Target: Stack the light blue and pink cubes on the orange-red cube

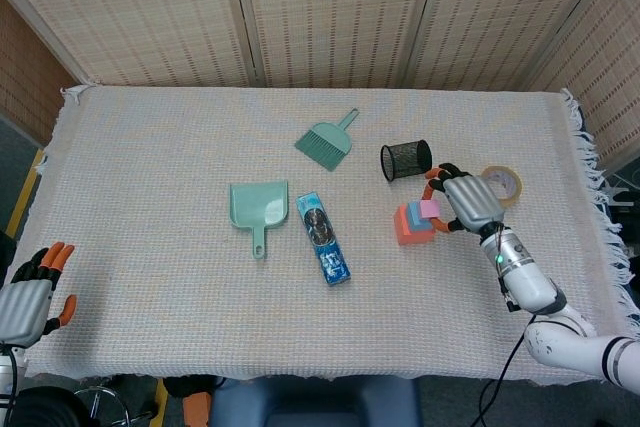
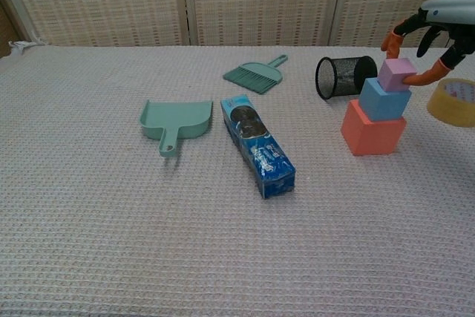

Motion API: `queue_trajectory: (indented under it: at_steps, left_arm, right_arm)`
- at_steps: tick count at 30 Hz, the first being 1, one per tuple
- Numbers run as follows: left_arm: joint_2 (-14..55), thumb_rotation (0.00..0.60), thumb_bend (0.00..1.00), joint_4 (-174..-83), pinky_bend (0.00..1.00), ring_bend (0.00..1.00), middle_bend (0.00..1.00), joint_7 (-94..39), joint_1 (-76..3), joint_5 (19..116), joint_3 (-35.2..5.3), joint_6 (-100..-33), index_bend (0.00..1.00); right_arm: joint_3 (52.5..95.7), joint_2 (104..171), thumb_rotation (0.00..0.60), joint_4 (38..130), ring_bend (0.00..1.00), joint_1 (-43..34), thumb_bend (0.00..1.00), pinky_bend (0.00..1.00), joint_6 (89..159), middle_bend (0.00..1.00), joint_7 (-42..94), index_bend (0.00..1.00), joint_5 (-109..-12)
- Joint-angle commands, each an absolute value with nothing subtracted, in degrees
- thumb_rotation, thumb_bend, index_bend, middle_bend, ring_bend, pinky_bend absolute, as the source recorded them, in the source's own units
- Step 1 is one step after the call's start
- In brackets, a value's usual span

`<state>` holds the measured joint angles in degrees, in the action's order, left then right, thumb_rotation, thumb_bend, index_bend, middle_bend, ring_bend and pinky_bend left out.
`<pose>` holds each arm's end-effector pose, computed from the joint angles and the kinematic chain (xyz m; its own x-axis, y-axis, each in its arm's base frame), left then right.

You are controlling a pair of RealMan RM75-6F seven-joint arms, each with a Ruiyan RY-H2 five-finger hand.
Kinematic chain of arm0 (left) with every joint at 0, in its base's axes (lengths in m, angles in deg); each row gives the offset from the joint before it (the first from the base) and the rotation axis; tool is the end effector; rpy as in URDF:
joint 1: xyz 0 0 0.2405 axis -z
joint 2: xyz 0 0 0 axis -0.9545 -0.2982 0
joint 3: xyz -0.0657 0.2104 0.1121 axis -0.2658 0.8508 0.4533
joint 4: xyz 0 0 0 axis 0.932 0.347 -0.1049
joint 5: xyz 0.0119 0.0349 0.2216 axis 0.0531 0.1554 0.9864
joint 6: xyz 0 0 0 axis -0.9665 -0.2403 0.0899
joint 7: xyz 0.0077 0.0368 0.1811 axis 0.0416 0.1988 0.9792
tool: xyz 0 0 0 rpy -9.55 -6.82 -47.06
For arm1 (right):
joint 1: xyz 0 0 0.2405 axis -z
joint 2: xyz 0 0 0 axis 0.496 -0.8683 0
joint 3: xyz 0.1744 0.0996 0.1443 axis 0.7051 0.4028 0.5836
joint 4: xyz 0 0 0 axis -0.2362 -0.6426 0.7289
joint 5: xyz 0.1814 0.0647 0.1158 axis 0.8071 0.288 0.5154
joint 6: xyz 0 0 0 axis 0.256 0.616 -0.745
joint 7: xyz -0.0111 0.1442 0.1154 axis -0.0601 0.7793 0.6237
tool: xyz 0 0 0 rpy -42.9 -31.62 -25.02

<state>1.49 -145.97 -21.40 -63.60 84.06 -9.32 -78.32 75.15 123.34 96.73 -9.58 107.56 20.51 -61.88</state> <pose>-0.3353 0.2427 0.1256 0.4945 0.1445 0.8571 0.8607 0.0561 -0.5060 -0.2029 -0.4091 0.0618 0.3988 -0.2927 0.8691 -0.9124 -0.2219 0.3439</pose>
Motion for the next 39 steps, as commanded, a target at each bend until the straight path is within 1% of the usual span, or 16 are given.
queue_trajectory:
  at_steps: [1,6,8,10,13,16,21,23,24,26,28,31,32,35,37,39]
  left_arm:
    - [1.50,0.600,0.47,-145.95,0.15,0.00,0.00,-21.39,-63.61,84.03,-9.33,-78.32,0.00]
    - [1.47,0.600,0.47,-145.94,0.15,0.00,0.00,-21.42,-63.62,84.06,-9.30,-78.34,0.00]
    - [1.45,0.600,0.47,-145.95,0.15,0.00,0.00,-21.47,-63.62,84.07,-9.28,-78.32,0.00]
    - [1.41,0.600,0.47,-145.95,0.15,0.00,0.00,-21.55,-63.62,84.05,-9.30,-78.32,0.00]
    - [1.37,0.600,0.47,-145.94,0.15,0.00,0.00,-21.62,-63.63,83.93,-9.33,-78.27,0.00]
    - [1.34,0.600,0.47,-145.90,0.15,0.00,0.00,-21.70,-63.63,83.90,-9.35,-78.27,0.00]
    - [1.27,0.600,0.47,-145.95,0.15,0.00,0.01,-21.87,-63.72,84.06,-9.34,-78.50,0.00]
    - [1.20,0.600,0.47,-146.00,0.15,0.00,0.01,-21.95,-63.80,84.16,-9.33,-78.68,0.00]
    - [1.18,0.600,0.47,-146.00,0.15,0.00,0.01,-22.00,-63.87,84.23,-9.32,-78.82,0.00]
    - [1.09,0.600,0.47,-146.09,0.15,0.00,0.01,-22.18,-64.05,84.50,-9.31,-79.30,0.00]
    - [1.04,0.600,0.47,-146.13,0.15,0.00,0.00,-22.37,-64.22,84.94,-9.27,-79.82,0.00]
    - [1.38,0.600,0.47,-145.71,0.15,0.00,0.00,-22.98,-64.52,86.55,-9.20,-81.41,0.00]
    - [1.68,0.600,0.47,-145.29,0.15,0.00,0.00,-23.33,-64.67,87.47,-9.17,-82.30,0.00]
    - [2.64,0.600,0.47,-143.89,0.15,0.00,0.00,-24.55,-65.11,90.29,-9.12,-85.16,0.00]
    - [3.46,0.600,0.47,-142.75,0.15,0.00,0.00,-25.41,-65.37,92.00,-9.22,-87.13,0.00]
    - [4.10,0.600,0.47,-141.79,0.14,0.00,0.00,-25.98,-65.56,93.57,-9.14,-88.68,0.00]
  right_arm:
    - [75.07,123.43,0.600,96.75,0.08,-9.66,0.19,0.30,107.63,0.22,20.30,0.54,-61.74]
    - [74.87,123.55,0.600,96.82,0.08,-9.77,0.19,0.30,107.81,0.21,19.66,0.53,-61.34]
    - [74.78,123.53,0.600,96.88,0.08,-9.82,0.19,0.30,107.76,0.20,19.44,0.48,-61.08]
    - [74.72,123.46,0.600,97.01,0.08,-9.85,0.19,0.30,107.74,0.19,19.26,0.41,-60.85]
    - [74.63,123.34,0.600,97.23,0.08,-9.88,0.19,0.30,107.67,0.18,19.22,0.32,-60.71]
    - [74.52,123.15,0.600,97.54,0.07,-9.90,0.19,0.30,107.63,0.18,19.20,0.27,-60.73]
    - [74.51,122.26,0.600,98.72,0.07,-9.45,0.19,0.30,108.31,0.17,19.86,0.23,-61.29]
    - [74.30,120.90,0.600,100.42,0.06,-8.34,0.19,0.30,109.77,0.16,20.36,0.16,-62.03]
    - [74.08,120.06,0.600,101.53,0.06,-7.51,0.19,0.29,110.89,0.15,20.48,0.12,-62.44]
    - [72.97,118.05,0.600,104.70,0.04,-4.40,0.19,0.28,115.34,0.12,20.51,0.04,-64.24]
    - [70.78,116.73,0.600,107.18,0.01,-0.54,0.19,0.22,120.46,0.07,20.07,0.00,-66.90]
    - [65.41,117.04,0.600,108.66,0.00,7.69,0.19,0.12,131.67,0.00,19.00,0.00,-73.90]
    - [63.19,118.20,0.600,107.82,0.00,11.21,0.19,0.10,136.76,0.00,18.60,0.00,-77.24]
    - [59.20,122.41,0.600,102.91,0.00,18.59,0.19,0.08,148.10,0.00,18.00,0.00,-84.76]
    - [58.22,124.66,0.600,99.97,0.00,21.44,0.19,0.07,151.99,0.00,18.54,0.00,-86.81]
    - [57.00,125.00,0.600,98.45,0.00,22.54,0.19,0.06,152.48,0.00,17.97,0.00,-88.61]
